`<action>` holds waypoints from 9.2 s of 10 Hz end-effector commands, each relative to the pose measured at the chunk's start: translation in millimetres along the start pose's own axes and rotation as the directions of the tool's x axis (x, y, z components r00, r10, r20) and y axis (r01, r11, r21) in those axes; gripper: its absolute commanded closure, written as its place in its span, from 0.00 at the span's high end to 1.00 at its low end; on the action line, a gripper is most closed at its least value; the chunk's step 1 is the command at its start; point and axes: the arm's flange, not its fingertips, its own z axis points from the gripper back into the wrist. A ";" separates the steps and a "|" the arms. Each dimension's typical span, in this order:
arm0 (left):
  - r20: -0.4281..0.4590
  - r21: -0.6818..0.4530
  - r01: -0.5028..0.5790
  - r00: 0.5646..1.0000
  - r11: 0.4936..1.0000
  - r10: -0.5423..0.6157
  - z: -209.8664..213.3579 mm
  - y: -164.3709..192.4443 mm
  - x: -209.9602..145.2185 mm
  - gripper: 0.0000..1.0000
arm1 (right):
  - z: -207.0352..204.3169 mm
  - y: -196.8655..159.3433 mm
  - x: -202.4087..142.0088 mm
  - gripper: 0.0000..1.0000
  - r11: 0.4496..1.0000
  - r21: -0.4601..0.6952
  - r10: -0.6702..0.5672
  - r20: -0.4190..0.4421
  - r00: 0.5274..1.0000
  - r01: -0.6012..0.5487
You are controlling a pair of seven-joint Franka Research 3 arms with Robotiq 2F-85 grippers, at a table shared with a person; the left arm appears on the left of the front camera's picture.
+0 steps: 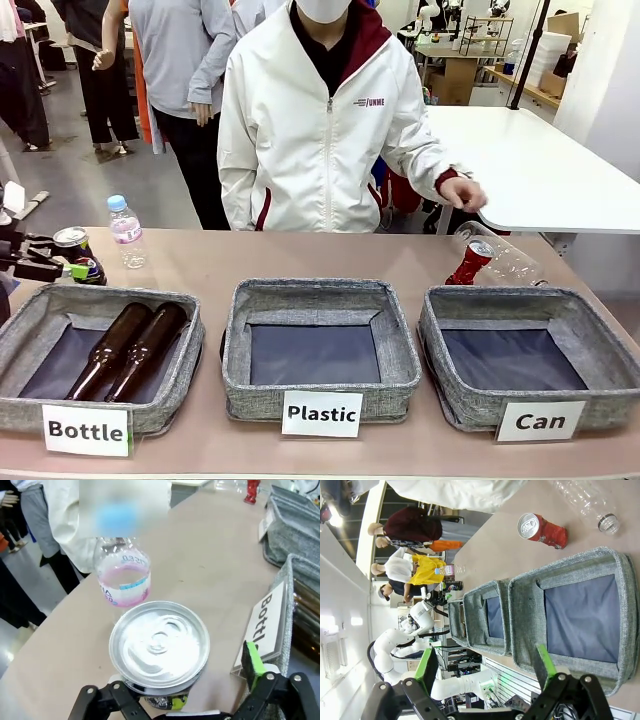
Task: Sort the can waste into the basket.
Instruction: Pick up the can waste from the table and place it in the right Fabric basket.
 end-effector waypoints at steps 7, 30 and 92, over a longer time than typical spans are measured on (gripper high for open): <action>0.089 0.009 -0.083 0.993 0.996 0.082 -6.4 7.5 5.2 0.00 | 0.2 0.8 3.0 1.00 0.999 0.027 0.022 0.011 1.000 -0.022; -0.093 -0.486 0.127 0.976 0.865 -0.196 -24.6 -289.5 190.4 0.45 | 0.2 0.8 3.0 1.00 0.999 0.027 0.022 0.011 1.000 -0.022; 0.022 -0.528 0.347 0.918 0.775 -0.396 -438.7 -570.9 446.7 1.00 | 22.9 18.8 -32.6 1.00 0.994 -0.108 0.013 -0.058 0.998 -0.019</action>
